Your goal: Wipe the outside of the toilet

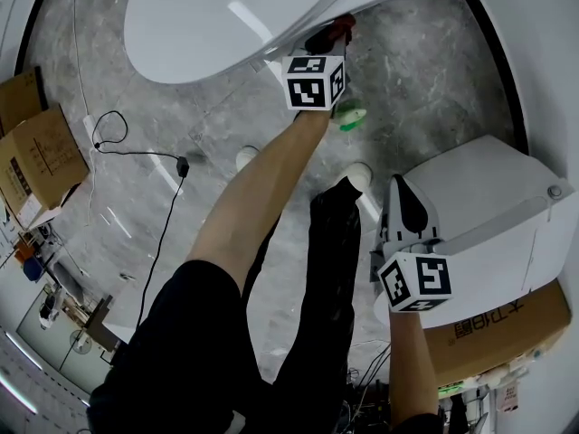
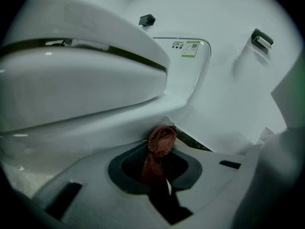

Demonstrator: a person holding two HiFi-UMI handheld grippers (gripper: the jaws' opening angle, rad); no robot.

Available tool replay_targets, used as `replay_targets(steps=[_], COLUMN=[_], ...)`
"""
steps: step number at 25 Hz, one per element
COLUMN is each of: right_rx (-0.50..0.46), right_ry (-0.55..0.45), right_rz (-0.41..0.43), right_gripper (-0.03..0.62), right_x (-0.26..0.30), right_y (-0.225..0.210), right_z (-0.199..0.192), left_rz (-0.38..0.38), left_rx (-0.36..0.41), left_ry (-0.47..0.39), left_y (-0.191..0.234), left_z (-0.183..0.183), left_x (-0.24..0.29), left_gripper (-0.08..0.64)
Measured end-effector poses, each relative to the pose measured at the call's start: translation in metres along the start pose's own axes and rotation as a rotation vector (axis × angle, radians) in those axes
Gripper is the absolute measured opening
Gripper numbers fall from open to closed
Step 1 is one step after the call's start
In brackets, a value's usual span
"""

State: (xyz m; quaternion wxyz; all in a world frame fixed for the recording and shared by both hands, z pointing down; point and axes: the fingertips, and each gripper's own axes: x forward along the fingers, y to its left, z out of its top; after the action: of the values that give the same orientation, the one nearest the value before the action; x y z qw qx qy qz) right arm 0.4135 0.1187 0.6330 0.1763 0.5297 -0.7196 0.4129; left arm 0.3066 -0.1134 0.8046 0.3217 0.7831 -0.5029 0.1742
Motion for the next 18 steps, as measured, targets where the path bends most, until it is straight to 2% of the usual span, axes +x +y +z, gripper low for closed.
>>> replay_targets(steps=[4, 18], right_rx=[0.005, -0.029], right_ry=[0.002, 0.025], right_rz=[0.004, 0.039], right_gripper=[0.002, 0.002], right_x=[0.005, 0.025], right_y=[0.012, 0.067], right_z=[-0.001, -0.005], left_rz=[0.035, 0.105], left_rx=[0.024, -0.010], left_ry=[0.011, 0.033], left_y=[0.017, 0.083], left_z=[-0.009, -0.038], left_x=[-0.013, -0.070], left_gripper=[0.055, 0.055])
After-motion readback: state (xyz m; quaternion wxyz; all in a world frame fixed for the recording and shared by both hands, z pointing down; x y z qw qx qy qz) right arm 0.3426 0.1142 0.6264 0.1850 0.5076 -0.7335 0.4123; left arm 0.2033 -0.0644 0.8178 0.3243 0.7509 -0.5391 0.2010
